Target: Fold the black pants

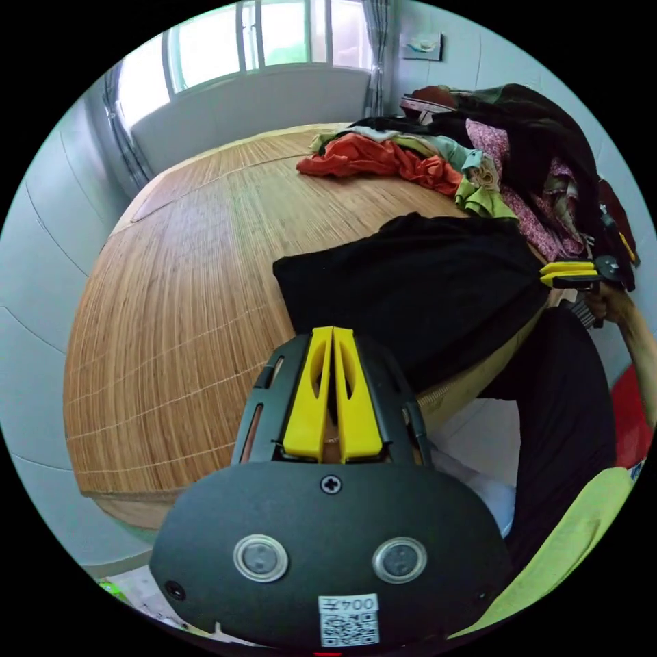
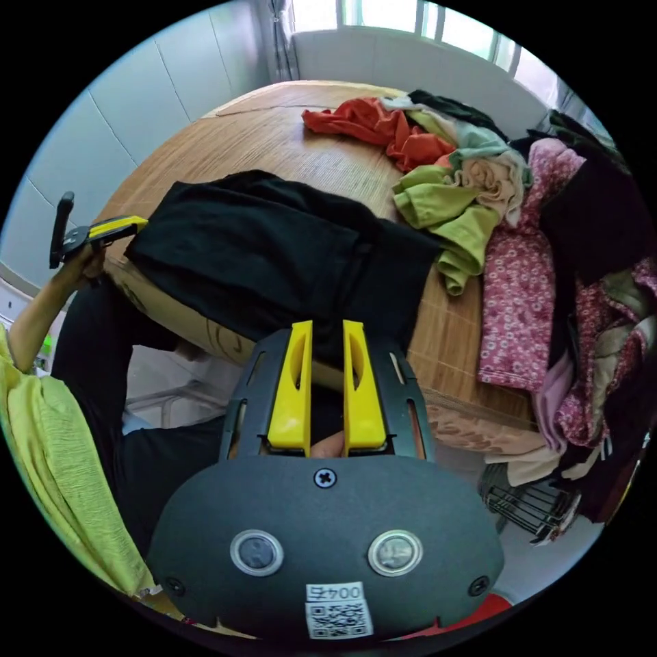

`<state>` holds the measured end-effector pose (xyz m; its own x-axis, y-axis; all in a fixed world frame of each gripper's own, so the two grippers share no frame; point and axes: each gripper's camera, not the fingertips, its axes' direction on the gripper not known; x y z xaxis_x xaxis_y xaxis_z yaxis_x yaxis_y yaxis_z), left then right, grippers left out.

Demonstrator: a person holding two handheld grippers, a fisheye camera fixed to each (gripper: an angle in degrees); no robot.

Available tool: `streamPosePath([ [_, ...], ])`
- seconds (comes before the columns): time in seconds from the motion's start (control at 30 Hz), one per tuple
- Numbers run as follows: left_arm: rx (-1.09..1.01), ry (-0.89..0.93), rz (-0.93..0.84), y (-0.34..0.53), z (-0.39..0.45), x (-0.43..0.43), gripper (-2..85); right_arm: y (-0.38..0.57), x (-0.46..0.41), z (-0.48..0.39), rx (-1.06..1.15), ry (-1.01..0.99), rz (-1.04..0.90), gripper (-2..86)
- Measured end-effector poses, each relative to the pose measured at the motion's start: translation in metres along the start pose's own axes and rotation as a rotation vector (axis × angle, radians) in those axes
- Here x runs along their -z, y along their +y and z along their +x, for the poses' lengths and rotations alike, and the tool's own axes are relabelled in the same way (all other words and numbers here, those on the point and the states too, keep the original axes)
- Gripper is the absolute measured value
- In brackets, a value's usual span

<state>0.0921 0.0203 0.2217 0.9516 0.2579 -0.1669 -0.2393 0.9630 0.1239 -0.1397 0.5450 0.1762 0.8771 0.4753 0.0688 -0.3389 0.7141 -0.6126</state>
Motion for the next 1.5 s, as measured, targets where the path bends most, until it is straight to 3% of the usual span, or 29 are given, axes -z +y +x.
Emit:
streamPosePath([
  [0.17,-0.082,0.028,-0.136,0.011,0.011,-0.041,0.4,-0.022,-0.025,-0.028,0.091,-0.039,-0.003,7.3],
  [0.2,-0.082,0.028,-0.057,0.02,0.007,-0.04,0.5,-0.021,-0.045,-0.037,0.151,0.021,-0.053,7.0],
  [0.3,-0.02,0.068,-0.09,0.014,-0.003,-0.036,0.7,-0.024,-0.03,-0.026,0.153,-0.03,-0.028,6.5],
  [0.4,-0.068,0.076,0.001,0.009,0.005,-0.017,0.6,-0.033,-0.001,-0.024,0.153,-0.004,0.032,6.5],
  [0.5,-0.079,0.047,-0.085,0.01,0.007,-0.043,0.7,-0.06,-0.003,-0.034,0.129,-0.075,0.087,6.2],
  [0.6,-0.007,0.105,-0.047,0.023,-0.008,-0.055,0.8,-0.072,-0.053,-0.069,0.267,-0.001,-0.059,6.4],
  [0.63,0.01,0.122,-0.051,0.023,-0.011,-0.056,0.8,-0.072,-0.047,-0.068,0.27,-0.008,-0.022,6.4],
  [0.7,0.005,0.125,-0.057,0.023,-0.015,-0.059,0.8,-0.078,-0.032,-0.052,0.238,-0.068,-0.031,6.6],
  [0.83,-0.019,0.108,-0.061,0.022,-0.016,-0.065,0.8,-0.099,-0.016,-0.006,0.113,-0.001,0.047,6.5],
  [0.9,-0.024,0.111,-0.063,0.021,-0.021,-0.068,0.7,-0.109,-0.046,0.008,0.104,0.056,-0.069,6.5],
  [1.0,-0.026,0.117,-0.066,0.02,-0.026,-0.072,0.7,-0.118,-0.035,0.029,0.091,-0.031,-0.096,6.8],
  [1.13,-0.02,0.123,-0.068,0.019,-0.033,-0.077,0.7,-0.142,-0.003,0.048,0.018,-0.014,0.03,6.4],
  [1.23,-0.024,0.129,-0.078,0.015,-0.04,-0.081,0.7,-0.162,-0.05,0.063,-0.045,0.023,-0.15,6.3],
  [1.5,0.117,0.119,-0.073,0.01,-0.098,-0.06,1.3,-0.122,0.029,0.046,-0.202,-0.174,0.076,5.4],
])
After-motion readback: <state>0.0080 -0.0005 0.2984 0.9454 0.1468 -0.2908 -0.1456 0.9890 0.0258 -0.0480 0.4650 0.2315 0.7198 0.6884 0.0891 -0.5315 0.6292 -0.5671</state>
